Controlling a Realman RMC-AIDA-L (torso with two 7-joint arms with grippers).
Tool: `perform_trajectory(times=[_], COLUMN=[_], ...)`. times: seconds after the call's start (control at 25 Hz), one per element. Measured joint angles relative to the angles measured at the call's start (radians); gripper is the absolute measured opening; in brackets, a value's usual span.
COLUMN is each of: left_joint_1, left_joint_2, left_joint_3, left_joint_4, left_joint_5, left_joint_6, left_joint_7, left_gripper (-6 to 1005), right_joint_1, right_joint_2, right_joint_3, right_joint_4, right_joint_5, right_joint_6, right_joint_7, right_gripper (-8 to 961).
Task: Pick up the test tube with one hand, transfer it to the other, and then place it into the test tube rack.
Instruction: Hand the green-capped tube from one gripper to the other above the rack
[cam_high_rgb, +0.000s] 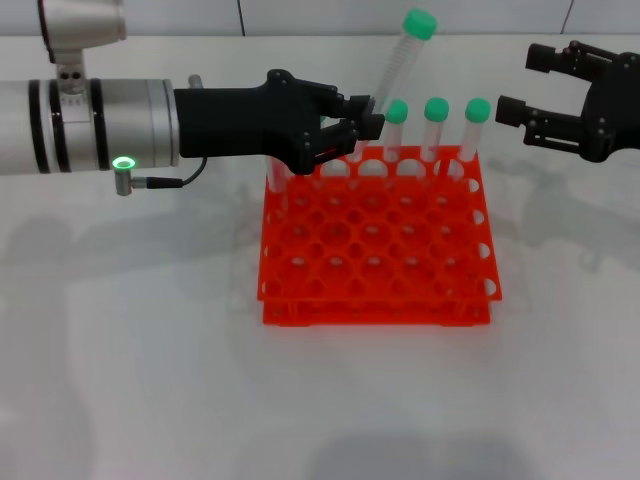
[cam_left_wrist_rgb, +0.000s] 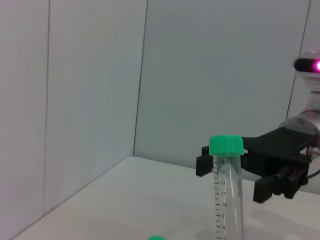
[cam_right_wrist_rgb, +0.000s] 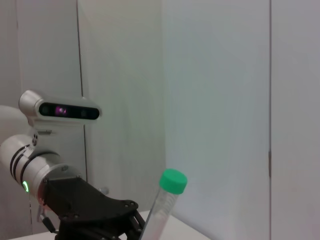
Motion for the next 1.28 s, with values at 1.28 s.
perform_trajectory(times=[1.28], left_joint_1=[0.006], left_joint_2=[0.013], left_joint_3=[0.001], left_joint_4=[0.005], left_joint_5=[-0.032], left_joint_6=[-0.052], left_joint_7=[0.012], left_gripper=[227], right_joint_1=[0.083], right_joint_2=[0.006], right_joint_3=[-0.001], right_joint_4=[0.038], right_joint_5=[0.010], right_joint_6=[-0.010], right_joint_7=[0.003], right_gripper=[756])
